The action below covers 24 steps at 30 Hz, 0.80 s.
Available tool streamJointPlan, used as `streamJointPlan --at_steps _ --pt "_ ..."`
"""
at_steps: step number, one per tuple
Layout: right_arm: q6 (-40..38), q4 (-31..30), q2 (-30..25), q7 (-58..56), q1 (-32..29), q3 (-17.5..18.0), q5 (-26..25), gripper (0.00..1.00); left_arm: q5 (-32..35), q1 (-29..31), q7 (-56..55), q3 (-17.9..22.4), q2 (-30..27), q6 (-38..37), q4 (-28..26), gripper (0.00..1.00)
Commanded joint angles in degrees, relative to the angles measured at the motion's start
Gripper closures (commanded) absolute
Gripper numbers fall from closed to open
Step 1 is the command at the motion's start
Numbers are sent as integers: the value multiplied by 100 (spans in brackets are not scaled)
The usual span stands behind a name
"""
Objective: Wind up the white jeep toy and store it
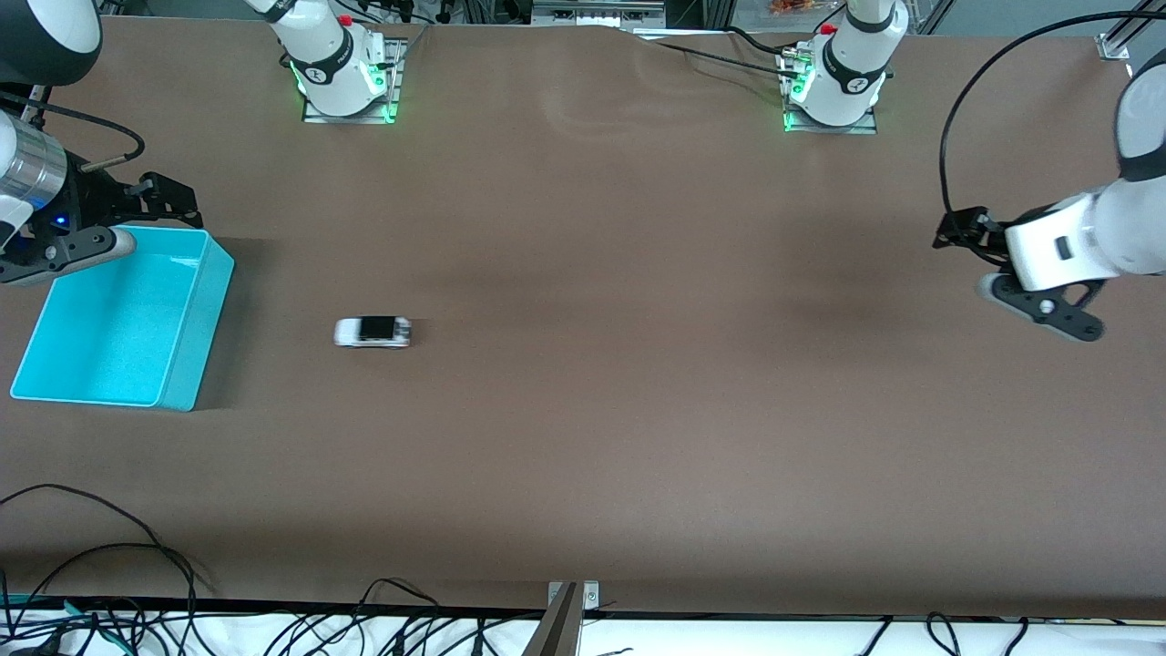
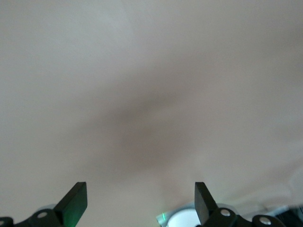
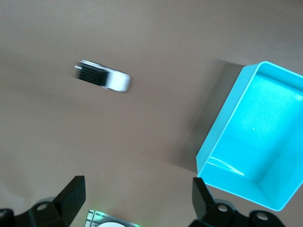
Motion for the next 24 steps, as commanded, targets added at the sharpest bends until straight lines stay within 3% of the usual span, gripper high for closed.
streamJointPlan --at_steps 1,5,17,24 --pt "-26 109 153 -470 -19 -5 5 0 83 -277 -81 245 -611 297 -291 0" --pt "-26 100 232 -1119 -19 -5 14 0 514 -453 -283 253 -778 306 -352 0" --pt "185 38 680 -3712 -19 -5 14 0 471 -682 -477 605 -919 438 -458 0" --pt "764 -295 830 -5100 -63 -22 23 0 287 -690 -827 605 -1428 851 -1213 0"
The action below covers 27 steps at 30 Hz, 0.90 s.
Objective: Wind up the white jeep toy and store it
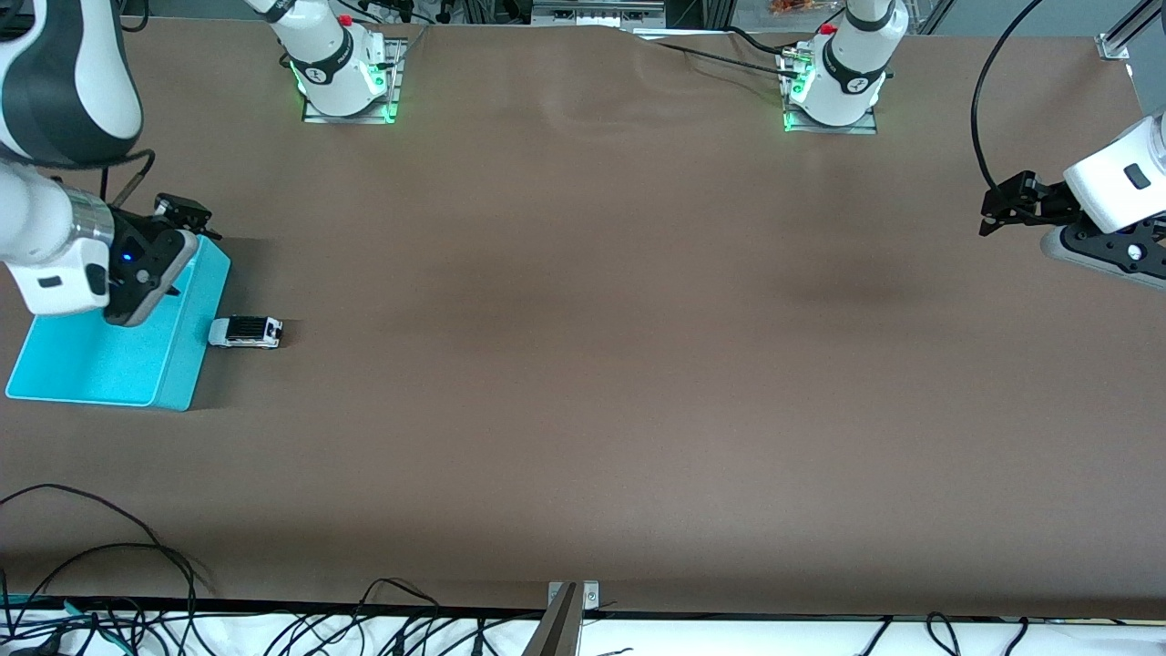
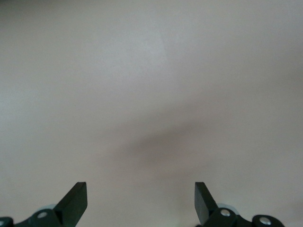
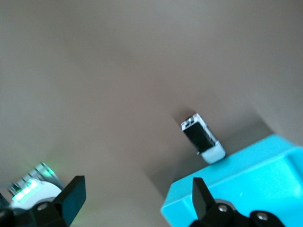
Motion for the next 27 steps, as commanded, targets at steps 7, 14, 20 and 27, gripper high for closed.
streamJointPlan --at_steps 7,14,20,27 --pt "1279 -915 90 -2079 -104 -155 23 0 -403 -147 -457 130 -681 401 -914 0" --pt "2325 -1627 265 -2756 -104 -357 5 0 -386 -138 -457 95 -611 234 -720 0" --pt "2967 -2005 538 -2896 -104 -567 -4 0 -395 -147 -457 86 -602 216 -676 0" --pt "3687 -2392 758 -3442 -113 -743 14 0 -404 -164 -457 51 -576 216 -641 0"
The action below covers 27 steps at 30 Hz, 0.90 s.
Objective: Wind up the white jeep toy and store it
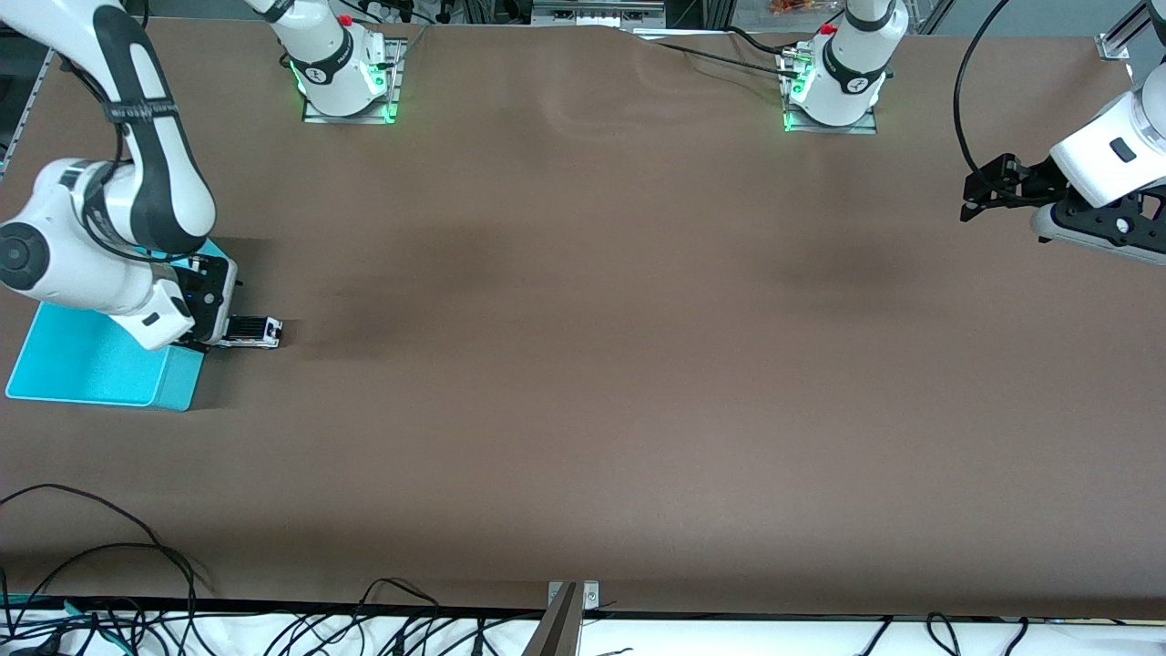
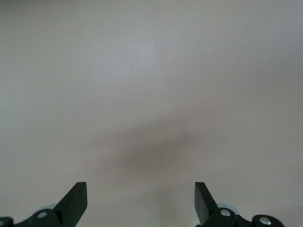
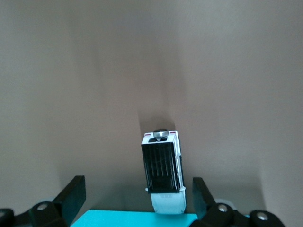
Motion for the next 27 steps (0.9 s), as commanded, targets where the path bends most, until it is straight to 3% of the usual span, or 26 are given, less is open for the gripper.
streamJointPlan --at_steps 1,13,17,24,27 --pt "615 -392 59 -346 -19 -114 14 0 -126 -85 -52 41 -47 -37 33 0" --pt "1302 -471 428 -812 -116 -114 23 1 -223 -85 -43 41 -47 -37 130 0" --pt "1390 -471 534 -829 -116 -114 23 18 -223 -76 -35 41 -47 -37 130 0" --pt "1443 -428 622 -1005 -116 -97 14 70 -223 -67 -34 41 -47 -37 130 0" --pt "1407 -375 595 -1058 -107 -70 -4 85 -223 -59 -8 50 -47 -37 130 0"
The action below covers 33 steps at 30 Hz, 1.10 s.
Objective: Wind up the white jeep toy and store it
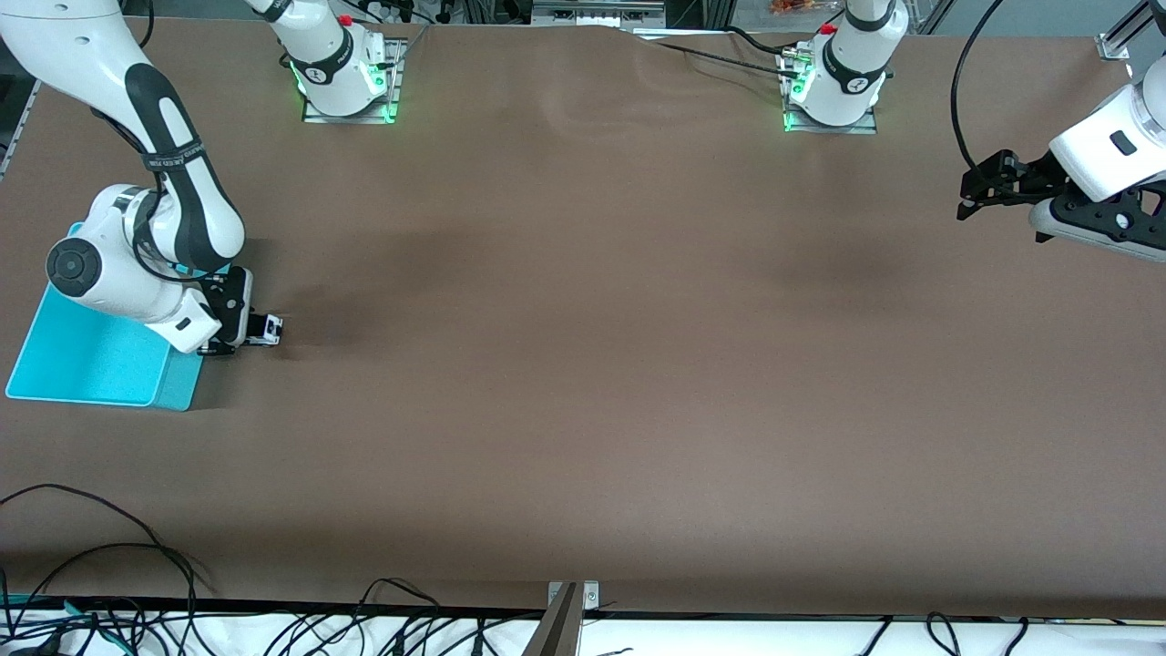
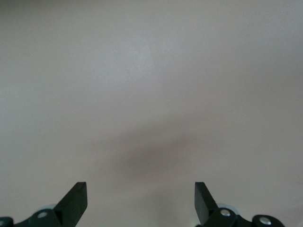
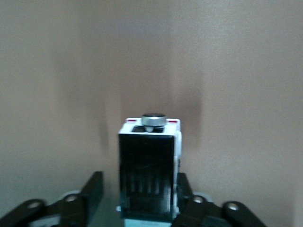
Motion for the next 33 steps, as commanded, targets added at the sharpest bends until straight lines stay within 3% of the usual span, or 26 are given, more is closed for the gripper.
streamJointPlan --at_steps 1,11,20,24,27,33 --pt "14 87 -10 -235 -31 62 -4 85 -155 -15 4 52 -46 -37 45 0" --pt "-723 693 -186 -244 22 202 31 85 -155 20 30 61 -46 -37 45 0" --pt "-2085 2002 -221 -235 22 387 40 85 -164 20 13 52 -46 -46 45 0" --pt "-2552 2302 -248 -296 -31 308 40 85 -164 29 30 52 -46 -46 37 0" --pt "-2701 2329 -492 -654 -110 -42 49 85 -164 38 30 52 -46 -46 36 0" --pt "-2956 2311 -555 -832 -127 -386 84 85 -164 38 30 52 -46 -46 36 0"
